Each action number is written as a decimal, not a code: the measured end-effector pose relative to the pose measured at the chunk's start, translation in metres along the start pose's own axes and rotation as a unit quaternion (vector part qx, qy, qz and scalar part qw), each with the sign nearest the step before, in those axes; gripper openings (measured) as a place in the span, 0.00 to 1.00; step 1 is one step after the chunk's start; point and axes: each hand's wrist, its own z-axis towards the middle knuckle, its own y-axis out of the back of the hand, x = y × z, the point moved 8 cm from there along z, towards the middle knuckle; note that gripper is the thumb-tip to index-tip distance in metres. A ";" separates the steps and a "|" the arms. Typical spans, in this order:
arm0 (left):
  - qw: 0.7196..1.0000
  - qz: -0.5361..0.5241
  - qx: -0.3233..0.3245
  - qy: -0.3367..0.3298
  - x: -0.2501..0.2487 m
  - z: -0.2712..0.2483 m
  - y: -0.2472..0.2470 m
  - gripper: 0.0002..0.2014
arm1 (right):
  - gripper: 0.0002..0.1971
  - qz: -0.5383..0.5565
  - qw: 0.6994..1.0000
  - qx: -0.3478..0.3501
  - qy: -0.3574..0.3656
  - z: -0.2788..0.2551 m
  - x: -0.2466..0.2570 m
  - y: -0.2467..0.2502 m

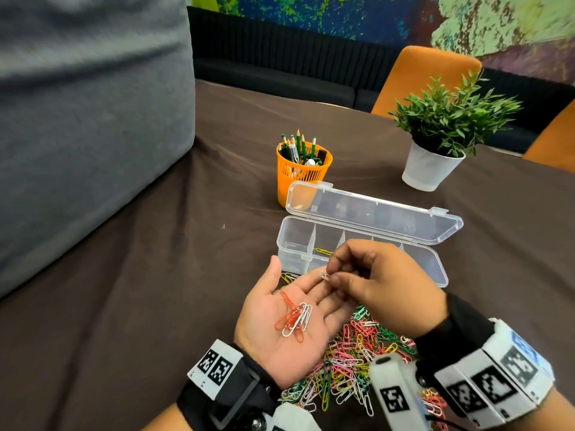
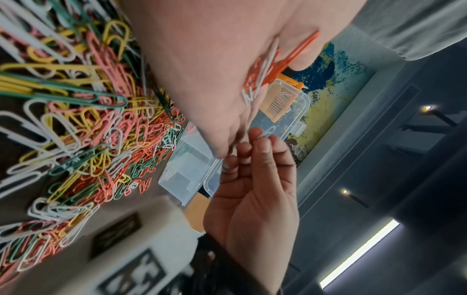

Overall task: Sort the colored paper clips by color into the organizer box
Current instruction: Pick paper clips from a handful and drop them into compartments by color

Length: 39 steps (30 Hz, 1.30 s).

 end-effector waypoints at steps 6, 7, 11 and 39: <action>1.000 -0.015 -0.018 0.009 -0.002 0.001 0.006 0.44 | 0.08 -0.136 0.986 -0.086 -0.035 0.039 -0.027 0.034; 1.000 -0.016 -0.020 0.008 -0.003 0.001 0.006 0.44 | 0.08 -0.144 0.984 -0.097 -0.037 0.042 -0.029 0.041; 1.000 -0.020 -0.023 -0.007 -0.006 0.002 0.008 0.42 | 0.06 -0.189 0.972 -0.125 -0.068 0.038 -0.041 0.082; 1.000 -0.012 0.002 0.015 0.003 -0.003 -0.001 0.48 | 0.07 0.041 0.997 0.068 -0.019 -0.025 0.017 -0.014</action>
